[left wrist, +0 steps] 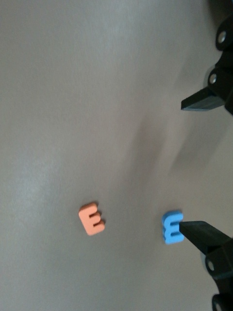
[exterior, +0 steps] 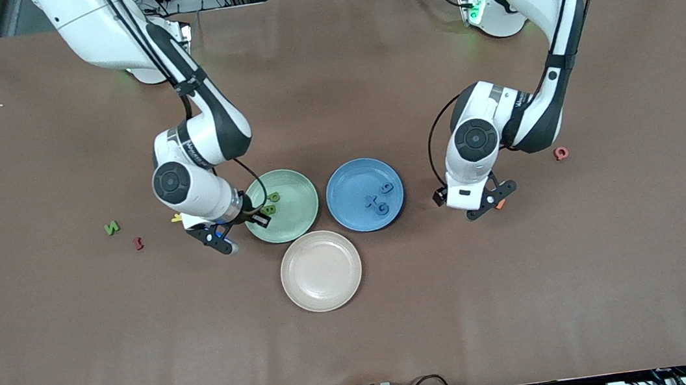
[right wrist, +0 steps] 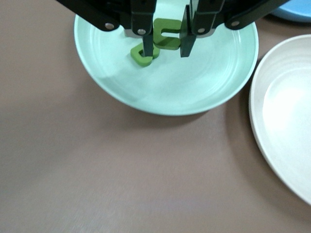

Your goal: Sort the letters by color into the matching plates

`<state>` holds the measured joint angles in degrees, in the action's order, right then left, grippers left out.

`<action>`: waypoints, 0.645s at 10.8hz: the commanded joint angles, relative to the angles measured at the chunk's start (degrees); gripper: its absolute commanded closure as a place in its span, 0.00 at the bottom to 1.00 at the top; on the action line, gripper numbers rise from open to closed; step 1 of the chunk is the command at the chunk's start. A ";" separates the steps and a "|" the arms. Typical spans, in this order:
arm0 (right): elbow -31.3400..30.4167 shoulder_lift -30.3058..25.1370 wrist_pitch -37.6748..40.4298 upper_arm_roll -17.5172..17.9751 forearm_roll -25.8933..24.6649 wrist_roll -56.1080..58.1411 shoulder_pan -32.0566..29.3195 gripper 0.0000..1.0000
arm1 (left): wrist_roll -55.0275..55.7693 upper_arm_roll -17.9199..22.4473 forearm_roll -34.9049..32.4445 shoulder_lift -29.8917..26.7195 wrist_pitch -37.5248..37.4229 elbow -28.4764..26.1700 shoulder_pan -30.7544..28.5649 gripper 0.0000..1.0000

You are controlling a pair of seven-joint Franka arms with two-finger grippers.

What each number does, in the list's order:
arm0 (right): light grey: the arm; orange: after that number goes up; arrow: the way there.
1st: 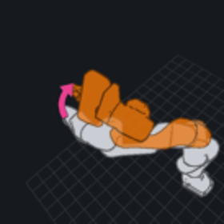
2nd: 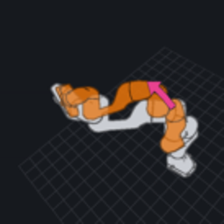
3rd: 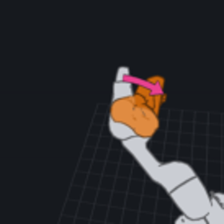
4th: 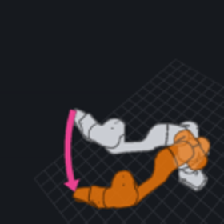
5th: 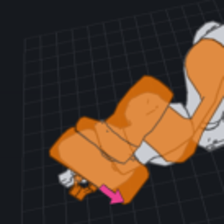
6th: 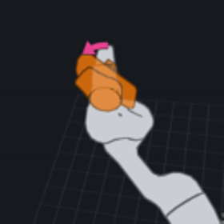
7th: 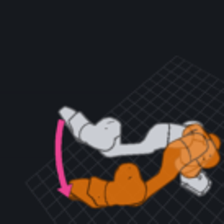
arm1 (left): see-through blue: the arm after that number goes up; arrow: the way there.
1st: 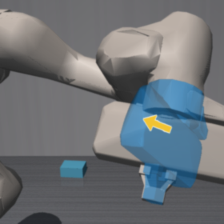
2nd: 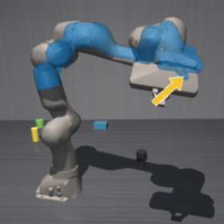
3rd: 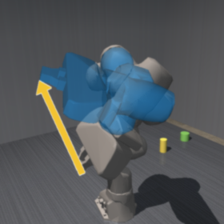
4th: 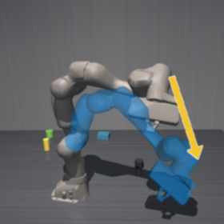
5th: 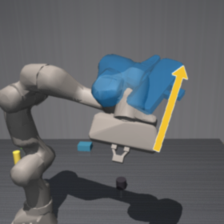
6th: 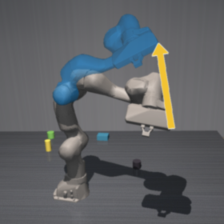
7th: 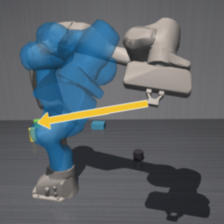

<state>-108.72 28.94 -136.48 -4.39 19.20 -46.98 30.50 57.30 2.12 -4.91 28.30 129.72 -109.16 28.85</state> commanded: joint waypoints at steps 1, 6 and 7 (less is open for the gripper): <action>-0.26 0.23 -0.27 -0.45 1.19 -1.71 2.19 0.76 | -4.98 -0.45 -1.42 -4.39 3.67 -7.62 -1.86 0.00; -0.43 -0.46 0.43 -0.80 -0.91 2.74 2.64 0.00 | -9.58 -0.54 -0.98 -8.25 9.04 -14.58 -4.15 0.00; -0.44 -0.73 1.39 -0.97 -0.92 5.55 2.11 0.00 | -9.40 -0.80 -0.63 -10.44 14.19 -18.25 -6.06 0.00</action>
<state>-108.76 29.25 -136.40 -4.55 18.91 -46.37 32.95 48.10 2.09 -4.94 22.92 136.99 -120.44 25.38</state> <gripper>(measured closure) 0.181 0.000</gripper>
